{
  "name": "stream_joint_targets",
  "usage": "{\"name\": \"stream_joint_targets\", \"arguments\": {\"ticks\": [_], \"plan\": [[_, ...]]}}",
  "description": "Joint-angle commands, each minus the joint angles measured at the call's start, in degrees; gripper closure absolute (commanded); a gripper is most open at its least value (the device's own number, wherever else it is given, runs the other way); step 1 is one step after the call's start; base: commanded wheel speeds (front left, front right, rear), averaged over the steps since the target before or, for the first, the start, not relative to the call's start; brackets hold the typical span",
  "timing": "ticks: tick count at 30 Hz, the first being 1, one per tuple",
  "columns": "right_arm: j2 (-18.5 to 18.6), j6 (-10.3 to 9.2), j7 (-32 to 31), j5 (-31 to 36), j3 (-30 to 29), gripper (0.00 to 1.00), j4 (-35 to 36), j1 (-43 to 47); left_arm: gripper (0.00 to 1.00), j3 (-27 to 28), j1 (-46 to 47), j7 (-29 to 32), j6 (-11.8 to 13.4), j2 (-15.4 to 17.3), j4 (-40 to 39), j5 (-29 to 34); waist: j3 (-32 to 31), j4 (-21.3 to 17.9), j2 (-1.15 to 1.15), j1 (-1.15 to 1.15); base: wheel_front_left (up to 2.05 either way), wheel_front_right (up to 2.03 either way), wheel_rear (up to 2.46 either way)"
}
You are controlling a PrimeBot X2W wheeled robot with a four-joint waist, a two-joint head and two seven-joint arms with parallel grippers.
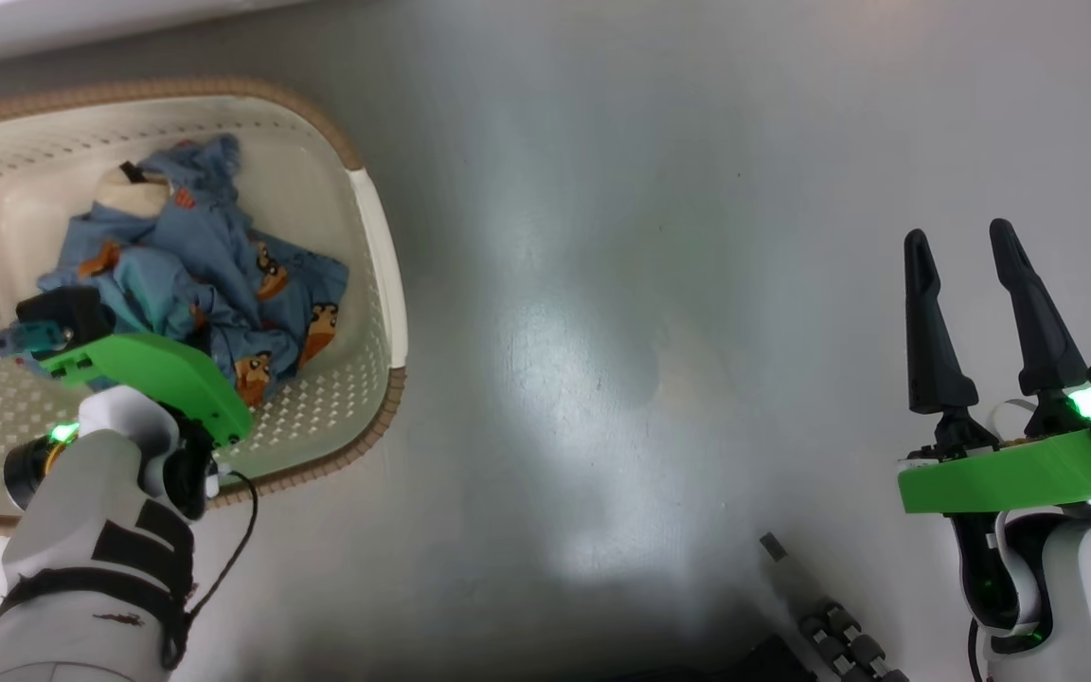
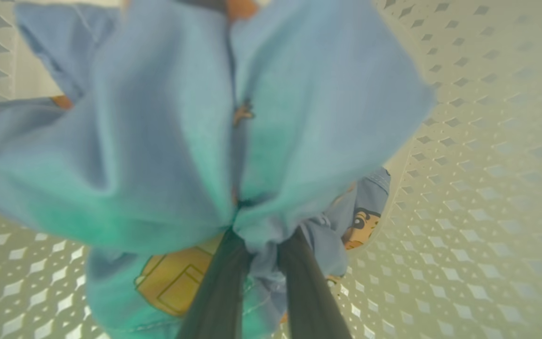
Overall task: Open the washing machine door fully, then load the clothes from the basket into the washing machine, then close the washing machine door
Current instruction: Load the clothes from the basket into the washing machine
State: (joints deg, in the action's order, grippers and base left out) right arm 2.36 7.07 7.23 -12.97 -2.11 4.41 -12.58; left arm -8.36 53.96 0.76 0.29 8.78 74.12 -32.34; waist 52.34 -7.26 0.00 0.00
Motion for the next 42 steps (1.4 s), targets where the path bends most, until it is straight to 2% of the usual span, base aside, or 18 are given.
{"name": "stream_joint_targets", "arguments": {"ticks": [1, 14, 19, 30, 31, 42], "plan": [[0.52, 0.42, 0.48, 0.63, 1.19, 0.0, 0.73, 1.01, 1.0, 0.95, -1.49, -1.01, 0.01, 1.87, -0.17, -0.05, -0.78, 0.46, 0.0, 0.0, 0.0, 0.0, 0.0], [0.78, 0.42, 0.22, 3.08, -0.8, 0.0, -0.29, 1.52, 1.0, -1.09, -5.12, -13.39, -1.8, 0.03, -0.22, 1.31, -8.69, 3.38, 0.0, 0.0, 0.0, 0.0, 0.0], [1.18, 0.42, 0.11, 3.84, -1.66, 0.0, -0.68, 2.29, 1.0, -1.91, -7.87, -15.6, -1.9, -0.23, -2.71, 2.73, -13.59, 4.29, 0.0, 0.0, 0.0, 0.0, 0.0], [1.9, 0.42, -1.59, 4.25, -1.54, 0.0, -2.65, 6.11, 1.0, 0.95, -21.73, -15.75, 0.32, -1.06, -27.15, 10.99, -27.16, 6.45, 0.0, 0.0, 0.0, 0.0, 0.0], [2.04, 0.42, -1.97, 4.12, -1.41, 0.0, -2.78, 7.12, 1.0, 1.42, -24.17, -15.75, 0.38, -1.42, -30.54, 12.48, -29.8, 6.74, 0.0, 0.0, 0.0, 0.0, 0.0], [1.71, 0.42, -3.57, 3.44, -2.18, 0.0, -3.32, 14.1, 1.0, 4.29, -36.94, -15.76, 0.66, -2.52, -45.15, 17.73, -42.35, 7.95, 0.0, 0.0, 0.0, 0.0, 0.0]]}}
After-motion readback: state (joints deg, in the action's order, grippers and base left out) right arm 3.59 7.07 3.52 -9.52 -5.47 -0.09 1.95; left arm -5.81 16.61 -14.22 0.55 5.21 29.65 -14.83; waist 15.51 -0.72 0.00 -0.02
